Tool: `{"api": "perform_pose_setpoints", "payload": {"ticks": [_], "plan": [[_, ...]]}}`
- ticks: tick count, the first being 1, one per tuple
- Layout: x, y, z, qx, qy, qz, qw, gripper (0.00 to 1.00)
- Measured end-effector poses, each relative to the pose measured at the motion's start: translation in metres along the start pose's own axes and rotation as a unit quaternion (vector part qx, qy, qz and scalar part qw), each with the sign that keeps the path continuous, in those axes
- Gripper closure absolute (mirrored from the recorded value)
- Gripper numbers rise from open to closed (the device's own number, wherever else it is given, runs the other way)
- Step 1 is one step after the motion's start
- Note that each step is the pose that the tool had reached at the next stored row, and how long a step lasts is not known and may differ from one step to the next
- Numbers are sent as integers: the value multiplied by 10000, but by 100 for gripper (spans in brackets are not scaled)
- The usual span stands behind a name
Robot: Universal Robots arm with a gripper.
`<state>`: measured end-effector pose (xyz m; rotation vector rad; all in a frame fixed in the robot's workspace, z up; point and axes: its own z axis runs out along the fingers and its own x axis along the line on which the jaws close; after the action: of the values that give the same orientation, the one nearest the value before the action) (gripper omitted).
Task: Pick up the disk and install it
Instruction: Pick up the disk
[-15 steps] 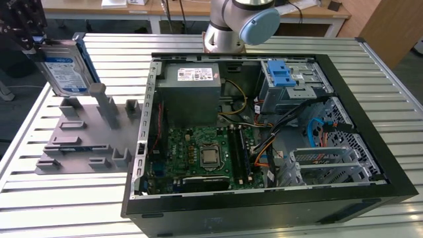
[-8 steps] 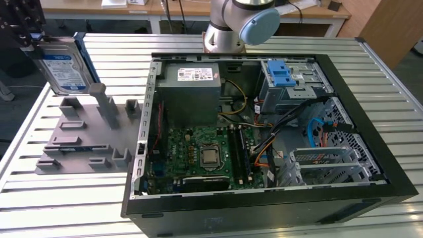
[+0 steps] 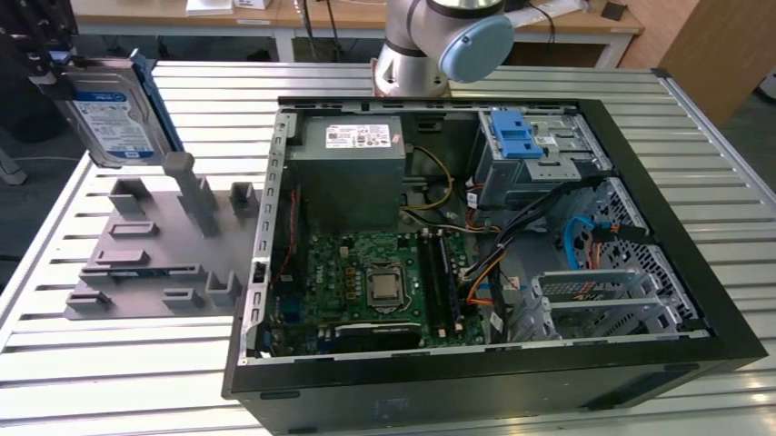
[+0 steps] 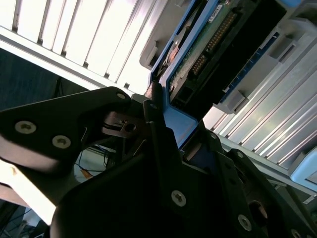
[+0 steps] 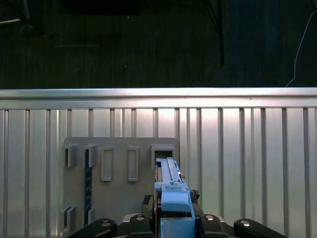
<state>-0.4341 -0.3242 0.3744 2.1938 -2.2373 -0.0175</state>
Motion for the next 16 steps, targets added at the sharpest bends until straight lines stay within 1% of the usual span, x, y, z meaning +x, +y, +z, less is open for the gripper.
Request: {"api": "perform_pose_setpoints", "payload": {"ticks": [5, 7, 12, 16], "plan": [[0, 1, -90, 0, 0, 0, 10000, 64], [0, 1, -114, 0, 0, 0, 10000, 64], [0, 3, -122, 0, 0, 0, 10000, 64], [0, 4, -145, 0, 0, 0, 10000, 64]]}}
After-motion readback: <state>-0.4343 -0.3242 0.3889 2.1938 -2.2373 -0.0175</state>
